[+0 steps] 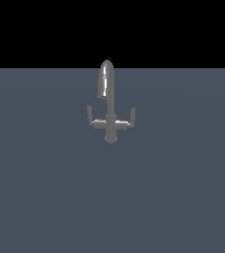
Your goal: Turn on the faucet by rotating a designated handle.
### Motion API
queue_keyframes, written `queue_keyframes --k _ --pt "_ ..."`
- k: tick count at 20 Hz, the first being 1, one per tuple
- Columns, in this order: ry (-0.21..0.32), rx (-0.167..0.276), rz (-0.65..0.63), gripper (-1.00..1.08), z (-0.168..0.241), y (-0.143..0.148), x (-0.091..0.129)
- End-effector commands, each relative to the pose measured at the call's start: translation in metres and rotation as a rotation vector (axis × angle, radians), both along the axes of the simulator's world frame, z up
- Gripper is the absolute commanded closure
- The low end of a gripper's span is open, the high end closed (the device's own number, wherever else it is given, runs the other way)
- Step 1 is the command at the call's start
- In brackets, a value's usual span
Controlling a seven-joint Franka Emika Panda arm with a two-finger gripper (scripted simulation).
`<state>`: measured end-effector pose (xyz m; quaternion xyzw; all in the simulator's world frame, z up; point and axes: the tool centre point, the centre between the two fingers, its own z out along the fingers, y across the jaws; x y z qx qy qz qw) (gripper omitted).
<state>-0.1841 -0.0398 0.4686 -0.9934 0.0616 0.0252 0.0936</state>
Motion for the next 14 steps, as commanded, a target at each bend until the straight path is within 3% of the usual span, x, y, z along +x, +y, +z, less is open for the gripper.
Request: queue_keyframes --k 1,14 --pt "0.018 0.053 -0.023 1.08 -0.008 -0.008 0.015" --pt "0.112 0.325 -0.133 1.08 -0.057 -0.041 0.085"
